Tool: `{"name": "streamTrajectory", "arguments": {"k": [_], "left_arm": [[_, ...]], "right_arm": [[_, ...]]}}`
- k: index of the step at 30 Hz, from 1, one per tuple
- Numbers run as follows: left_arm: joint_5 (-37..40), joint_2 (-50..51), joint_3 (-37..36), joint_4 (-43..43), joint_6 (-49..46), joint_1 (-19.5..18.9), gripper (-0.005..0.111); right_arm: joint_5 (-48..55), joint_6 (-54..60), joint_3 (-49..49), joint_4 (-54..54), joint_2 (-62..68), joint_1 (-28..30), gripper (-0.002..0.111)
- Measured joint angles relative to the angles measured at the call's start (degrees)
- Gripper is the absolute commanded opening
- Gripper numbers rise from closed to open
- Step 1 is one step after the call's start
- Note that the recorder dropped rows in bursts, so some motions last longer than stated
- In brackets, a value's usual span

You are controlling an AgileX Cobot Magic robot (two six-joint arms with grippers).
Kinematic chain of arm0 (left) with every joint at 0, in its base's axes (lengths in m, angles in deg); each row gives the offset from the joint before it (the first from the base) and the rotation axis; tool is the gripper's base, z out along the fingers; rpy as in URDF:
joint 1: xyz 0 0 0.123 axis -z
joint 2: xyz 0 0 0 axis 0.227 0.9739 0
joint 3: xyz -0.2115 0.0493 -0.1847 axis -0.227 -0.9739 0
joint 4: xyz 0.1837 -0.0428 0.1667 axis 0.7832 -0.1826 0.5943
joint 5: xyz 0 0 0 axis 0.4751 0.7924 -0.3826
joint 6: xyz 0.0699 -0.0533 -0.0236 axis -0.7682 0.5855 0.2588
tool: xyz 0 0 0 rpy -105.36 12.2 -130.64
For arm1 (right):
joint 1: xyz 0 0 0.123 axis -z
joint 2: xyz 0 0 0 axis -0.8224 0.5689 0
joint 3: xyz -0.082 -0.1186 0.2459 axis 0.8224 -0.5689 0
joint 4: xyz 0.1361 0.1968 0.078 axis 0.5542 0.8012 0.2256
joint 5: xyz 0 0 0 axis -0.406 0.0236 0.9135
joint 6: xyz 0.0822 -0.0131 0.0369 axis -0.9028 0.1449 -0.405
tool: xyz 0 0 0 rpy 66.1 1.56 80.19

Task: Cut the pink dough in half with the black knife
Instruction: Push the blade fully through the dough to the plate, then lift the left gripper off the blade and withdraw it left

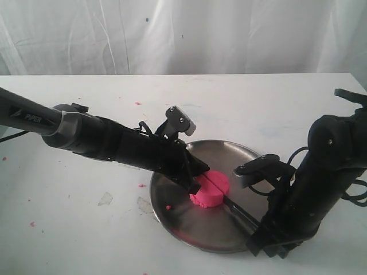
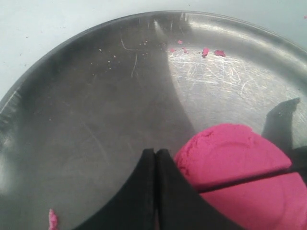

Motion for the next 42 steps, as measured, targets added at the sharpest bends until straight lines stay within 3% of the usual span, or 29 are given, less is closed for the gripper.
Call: {"name": "streamTrajectory", "arguments": {"k": [13,27,35,42], "left_arm": [[-3.25,-0.31,1.39,1.69,-0.13,0.0,0.0],[-3.4,-8.54,2.61,3.94,3.65,0.0,0.0],[-4.53,-8.79,-0.76,8.2,5.39,0.0,0.0],[-10.0,-19.55,-1.02,8.88,7.53,0.0,0.0]], "right_arm": [[0.0,0.0,0.0,0.46,0.0,0.0,0.0],[-0.1,-0.59,0.0,0.66,0.03,0.0,0.0],[-0.1,-0.59,0.0,0.69,0.03,0.0,0.0],[-0.1,-0.59,0.0,0.69,0.03,0.0,0.0]]}}
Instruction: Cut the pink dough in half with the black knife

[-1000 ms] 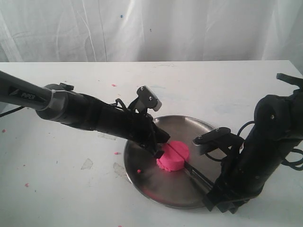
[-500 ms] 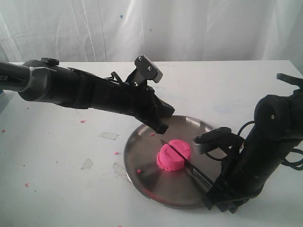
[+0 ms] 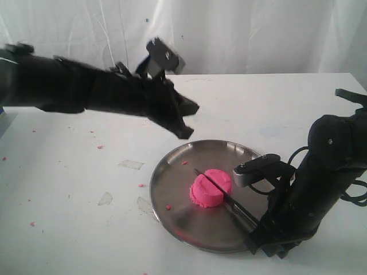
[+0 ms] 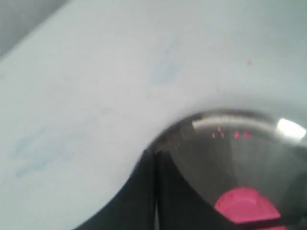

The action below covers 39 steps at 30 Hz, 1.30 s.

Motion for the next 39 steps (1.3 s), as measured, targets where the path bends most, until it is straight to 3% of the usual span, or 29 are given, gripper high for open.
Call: {"name": "streamTrajectory", "arguments": {"k": [7,10,17,23,26,29,32,34,35,37,39], "left_arm": [[-0.15,-16.93,0.0,3.34,7.14,0.0,0.0],[-3.64,-23.39,-1.21,6.65,8.49,0.0,0.0],[-24.76,-38.16,-11.34,7.86,5.97,0.0,0.0],[-43.52,-46.76,-23.72,-0.99,-11.65,-0.14,0.0],[-50.79,-48.57,-29.09,-3.98,-11.65,-2.35,0.0],[-56.13,-52.48,-34.89,-8.97,-11.65,-11.4,0.0],[-57.73,-57.29,-37.07,-12.22,-11.65,-17.21,0.0],[-56.02,-62.95,-39.48,-12.84,-11.65,-18.35,0.0],[-50.57,-67.54,-41.15,-12.84,-11.65,-18.49,0.0],[-34.24,-72.94,-43.69,-12.74,-11.65,-18.63,0.0],[-7.13,-74.02,-45.67,-12.74,-11.55,-18.63,0.0]], "right_arm": [[0.0,0.0,0.0,0.1,0.0,0.0,0.0],[0.0,0.0,0.0,0.1,0.0,0.0,0.0],[0.0,0.0,0.0,0.1,0.0,0.0,0.0],[0.0,0.0,0.0,0.1,0.0,0.0,0.0],[0.0,0.0,0.0,0.1,0.0,0.0,0.0],[0.11,0.0,0.0,0.1,0.0,0.0,0.0],[0.24,0.0,0.0,0.1,0.0,0.0,0.0],[0.32,0.0,0.0,0.1,0.0,0.0,0.0],[0.32,0.0,0.0,0.1,0.0,0.0,0.0],[0.32,0.0,0.0,0.1,0.0,0.0,0.0],[0.32,-0.1,0.0,0.22,0.0,0.0,0.0]]}}
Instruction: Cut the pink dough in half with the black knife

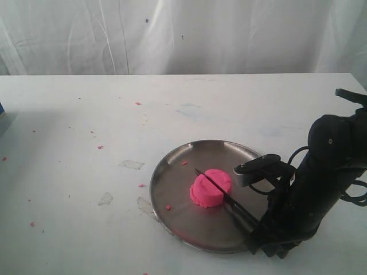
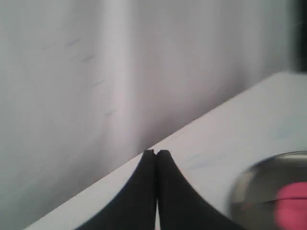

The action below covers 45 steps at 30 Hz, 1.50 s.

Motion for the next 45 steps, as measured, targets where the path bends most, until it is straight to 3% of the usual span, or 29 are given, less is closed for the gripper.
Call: {"name": "streamTrajectory", "arguments": {"k": [1,3,7,8,9,10,14,15,19,22,25,27,32,37,45], "left_arm": [[13.3,1.16,-0.74,0.0,2.48,0.0,0.0],[23.86,4.84,-1.87,0.13,19.04,0.0,0.0],[20.7,12.18,-2.64,13.66,54.21,0.0,0.0],[18.86,16.66,-2.78,25.86,69.3,0.0,0.0],[18.43,18.46,-2.78,30.71,73.28,0.0,0.0],[18.63,22.59,-2.63,42.95,79.31,-0.1,0.0],[19.03,28.31,0.67,62.36,87.26,-1.83,0.0],[18.14,28.42,1.77,63.58,87.38,-2.0,0.0],[2.39,20.52,4.22,65.52,88.41,-3.08,0.0],[-6.89,12.77,2.63,65.52,88.26,-8.93,0.0],[-11.34,7.24,-5.6,65.16,85.63,-17.89,0.0],[-11.99,4.83,-8.44,61.83,86.29,-19.32,0.0],[-10.99,-6.65,-10.18,58.73,86.27,-19.67,0.0],[-9.99,-18.1,-9.99,60.54,78.92,-19.44,0.0],[-3.89,-24.91,-9.99,59.15,78.71,-13.45,0.0]], "right_arm": [[0.0,0.0,0.0,0.1,0.0,0.0,0.0],[0.0,0.0,0.0,0.08,0.0,0.0,0.0],[0.25,0.0,0.0,0.08,0.0,0.0,0.0],[0.36,0.0,0.0,0.08,0.0,0.0,0.0],[0.47,0.0,0.0,0.08,0.0,0.0,0.0],[0.47,0.0,0.0,0.08,0.0,0.0,0.0],[0.58,0.0,0.0,0.22,0.0,0.0,0.0],[0.58,0.0,0.0,0.21,0.0,0.0,0.0],[0.58,0.0,0.0,0.33,0.0,0.0,0.0],[0.58,0.0,0.0,0.33,0.0,0.0,0.0],[0.58,0.0,0.0,0.33,0.0,0.0,0.0],[0.58,0.0,0.0,0.33,0.0,0.0,0.0],[0.58,0.0,0.0,0.33,0.0,0.0,0.0],[0.58,0.0,0.0,0.33,0.0,0.0,0.0],[0.32,-0.12,0.0,0.33,0.0,0.0,0.0]]}}
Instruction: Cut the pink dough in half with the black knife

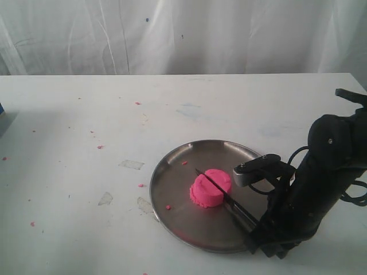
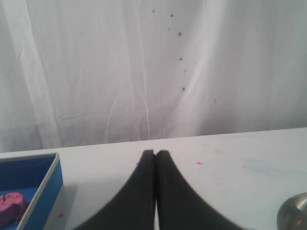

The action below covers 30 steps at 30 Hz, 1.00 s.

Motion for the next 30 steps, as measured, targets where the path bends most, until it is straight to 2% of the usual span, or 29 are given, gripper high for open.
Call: {"name": "streamTrajectory", "arguments": {"k": [6,10,13,19,30], "left_arm": [[1.35,-0.28,-3.78,-3.11,2.95,0.95,0.0],[5.44,-0.28,-10.51,-3.23,4.14,2.74,0.0],[3.59,-0.28,-14.64,-3.1,4.5,3.6,0.0],[-2.09,-0.28,-14.97,-2.73,4.87,3.6,0.0],[-1.68,-0.28,-14.97,-3.05,5.64,3.6,0.0]], "right_arm": [[0.0,0.0,0.0,0.0,0.0,0.0,0.0],[-0.1,0.0,0.0,0.0,0.0,0.0,0.0],[-0.1,0.0,0.0,0.0,0.0,0.0,0.0],[-0.1,0.0,0.0,-0.11,0.0,0.0,0.0],[-0.33,-1.22,0.0,-0.73,0.0,0.0,0.0]]}}
